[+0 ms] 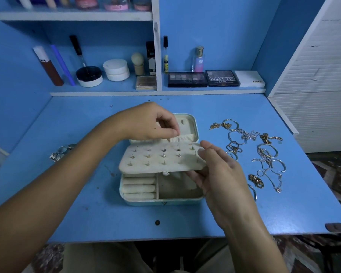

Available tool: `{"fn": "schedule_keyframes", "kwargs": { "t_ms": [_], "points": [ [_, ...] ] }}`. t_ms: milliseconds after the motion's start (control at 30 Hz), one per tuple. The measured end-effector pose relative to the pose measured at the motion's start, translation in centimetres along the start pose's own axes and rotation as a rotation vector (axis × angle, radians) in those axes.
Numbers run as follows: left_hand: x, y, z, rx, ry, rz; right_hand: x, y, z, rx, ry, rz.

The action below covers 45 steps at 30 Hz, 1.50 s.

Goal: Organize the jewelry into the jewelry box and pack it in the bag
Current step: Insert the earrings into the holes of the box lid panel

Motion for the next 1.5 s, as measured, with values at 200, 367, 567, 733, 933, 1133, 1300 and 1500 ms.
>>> {"fn": "schedule_keyframes", "kwargs": {
  "t_ms": [200,367,567,733,933,1133,1300,1500],
  "points": [
    [3.5,1.7,2.6,0.158,0.009,-0.209,-0.5,0.2,0.1,-0.006,-0.013,0.041],
    [6.1,2.3,4.0,0.363,-0.045,-0.393,-0.7,0.4,0.7,0.018,-0.01,0.099],
    [7.9,2.6,4.6,0.487,-0.076,-0.572,-1.7,0.4,1.5,0.241,-0.002,0.095],
    [8.5,1.8,5.0,0.482,0.013,-0.561,-1.9,0.1,1.5,0.158,-0.039,0.064],
    [9.1,-0.4,6.4,0.256,0.21,-0.491,-2.1,0.8,0.5,0.037,-0.087,-0.031],
    [8.4,-1.1,6.5,0.297,0.161,-0.448,-1.1,1.1,-0.2,-0.026,-0.089,-0.034],
    [8.0,-1.4,6.6,0.268,0.135,-0.452,-0.2,1.4,-0.4,0.052,-0.082,-0.044],
    [9.7,-1.1,5.8,0.289,0.081,-0.389,0.3,0.9,0.8,0.199,-0.006,0.001]
  ]
}}
Point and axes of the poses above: each hand's wrist, its own x-axis away from the middle knuckle, its own y-axis out of the back of the hand, z = x × y, the point moved 2 cm from there along -x, towards the middle knuckle, and after that the axes turned 6 degrees about -y, right-handed, at the moved point
